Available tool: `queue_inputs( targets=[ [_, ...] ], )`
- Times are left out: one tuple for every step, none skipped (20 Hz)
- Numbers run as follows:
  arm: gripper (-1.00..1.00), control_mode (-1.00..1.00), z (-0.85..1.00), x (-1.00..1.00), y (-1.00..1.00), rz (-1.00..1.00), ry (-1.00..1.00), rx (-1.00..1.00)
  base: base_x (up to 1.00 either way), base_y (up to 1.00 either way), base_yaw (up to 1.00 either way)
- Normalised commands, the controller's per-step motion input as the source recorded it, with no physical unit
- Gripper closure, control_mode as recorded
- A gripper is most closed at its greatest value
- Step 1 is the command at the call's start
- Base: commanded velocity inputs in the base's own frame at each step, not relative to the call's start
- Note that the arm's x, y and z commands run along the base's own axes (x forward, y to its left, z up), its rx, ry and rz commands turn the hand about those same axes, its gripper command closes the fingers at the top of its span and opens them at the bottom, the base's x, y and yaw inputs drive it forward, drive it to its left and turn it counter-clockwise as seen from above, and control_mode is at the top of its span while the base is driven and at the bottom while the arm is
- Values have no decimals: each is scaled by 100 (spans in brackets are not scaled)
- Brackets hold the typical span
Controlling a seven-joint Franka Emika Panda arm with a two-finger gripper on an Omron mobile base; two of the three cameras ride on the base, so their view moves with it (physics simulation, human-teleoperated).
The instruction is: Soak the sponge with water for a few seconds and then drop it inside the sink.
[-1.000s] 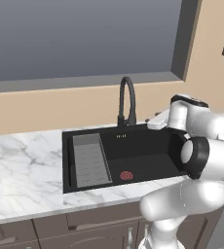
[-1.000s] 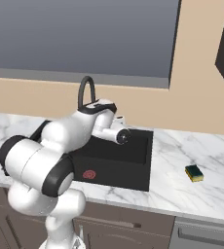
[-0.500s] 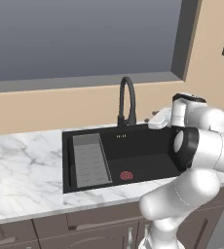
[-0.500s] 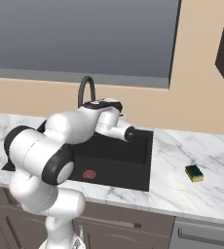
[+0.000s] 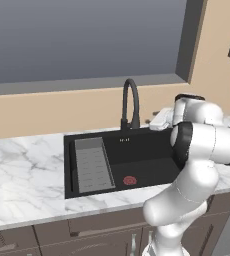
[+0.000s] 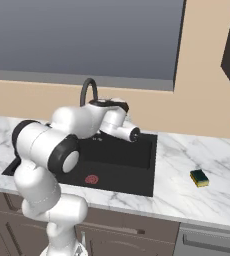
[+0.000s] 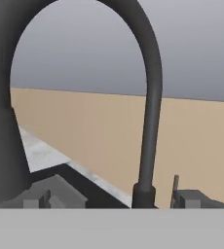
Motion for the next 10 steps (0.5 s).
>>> queue_inputs(
  targets=[
    [-100,-100,-18,39,15,0,-9,0,0,0,0],
    [-100,-100,-16,37,15,0,-9,0,0,0,0],
    [-100,-100,-17,37,15,0,-9,0,0,0,0],
    [-100,-100,-16,35,14,0,-9,0,0,0,0],
    [-100,-100,-15,33,13,0,-9,0,0,0,0],
    [-100,-100,-14,31,13,0,-9,0,0,0,0],
    [-100,-100,-13,29,12,0,-10,0,0,0,0],
    [-100,-100,-11,27,10,0,-9,0,0,0,0],
    [-100,-100,-9,27,9,0,-7,0,0,0,0],
    [-100,-100,-7,27,5,1,-6,0,0,0,0]
  ],
)
